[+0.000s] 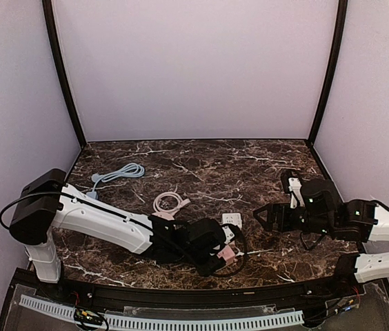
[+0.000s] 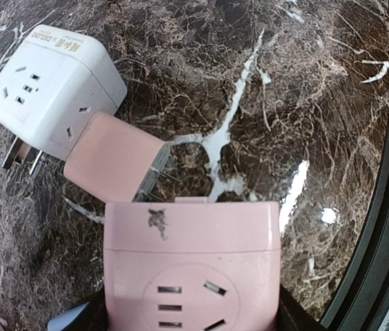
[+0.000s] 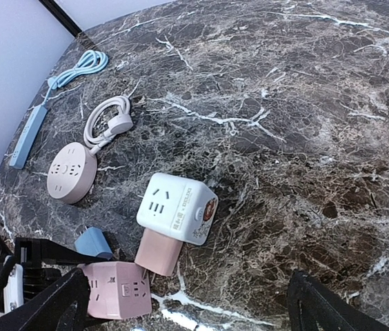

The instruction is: Insert the plug

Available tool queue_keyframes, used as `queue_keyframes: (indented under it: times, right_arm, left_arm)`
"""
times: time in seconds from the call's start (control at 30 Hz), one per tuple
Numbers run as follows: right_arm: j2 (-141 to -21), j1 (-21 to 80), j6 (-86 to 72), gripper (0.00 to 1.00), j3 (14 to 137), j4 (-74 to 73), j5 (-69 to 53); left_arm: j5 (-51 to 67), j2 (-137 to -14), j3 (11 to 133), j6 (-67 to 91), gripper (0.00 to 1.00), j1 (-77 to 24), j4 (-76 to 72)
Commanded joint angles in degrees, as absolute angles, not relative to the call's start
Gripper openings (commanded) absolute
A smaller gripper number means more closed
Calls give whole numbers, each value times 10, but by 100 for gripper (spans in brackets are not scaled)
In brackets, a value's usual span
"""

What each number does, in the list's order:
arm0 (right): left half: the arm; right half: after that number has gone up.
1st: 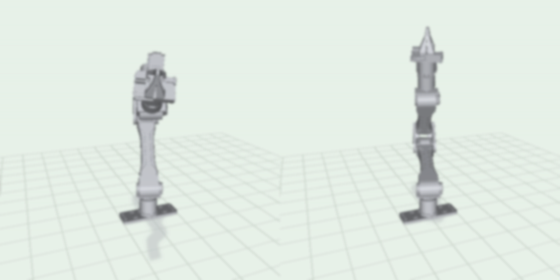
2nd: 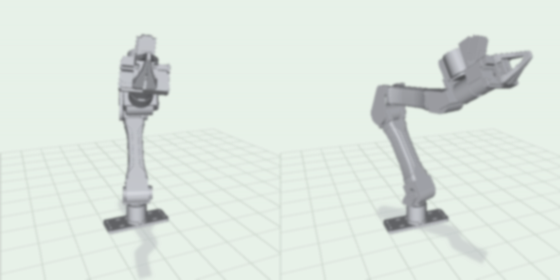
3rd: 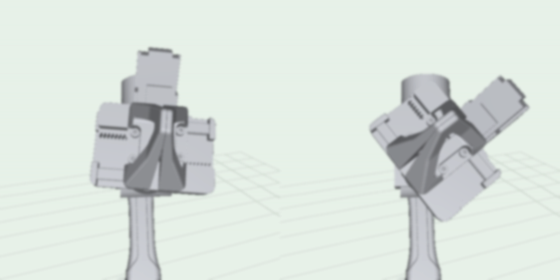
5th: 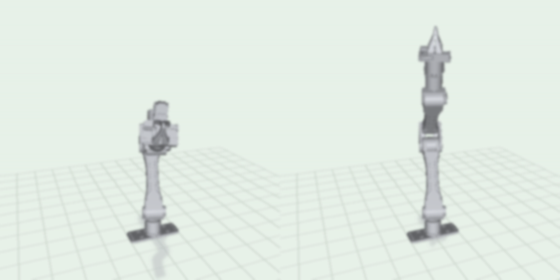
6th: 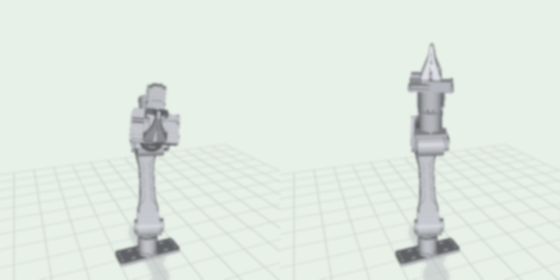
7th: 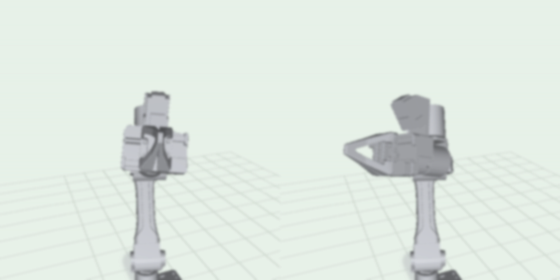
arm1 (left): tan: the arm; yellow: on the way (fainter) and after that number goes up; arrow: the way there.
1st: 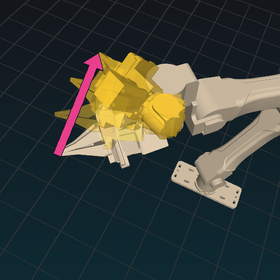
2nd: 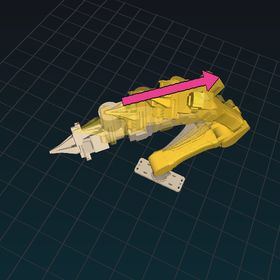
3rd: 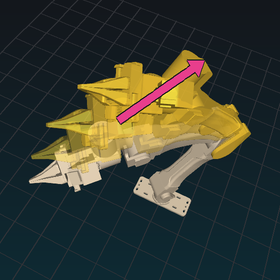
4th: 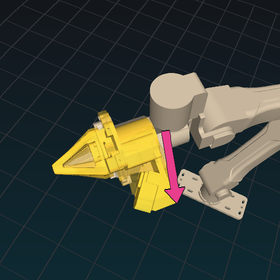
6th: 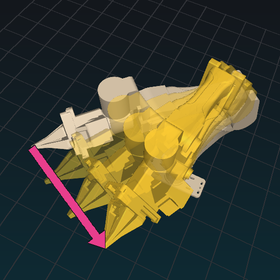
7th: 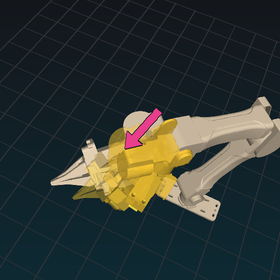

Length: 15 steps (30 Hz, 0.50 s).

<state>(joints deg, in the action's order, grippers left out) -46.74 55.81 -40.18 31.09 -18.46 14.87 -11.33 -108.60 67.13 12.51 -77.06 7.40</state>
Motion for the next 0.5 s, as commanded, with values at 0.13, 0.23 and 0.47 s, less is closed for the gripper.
queue_keyframes:
  times: [0.13,0.23,0.47]
  right_arm:
    - [-469,563,-394,99,317,-189,144]
    - [-469,563,-391,99,321,-189,140]
    - [-477,563,-404,99,323,-175,103]
  left_arm:
    - [-103,-1056,654,102,41,-773,46]
    - [-103,-1027,632,96,35,-773,23]
    - [-91,-966,578,73,30,-773,-48]
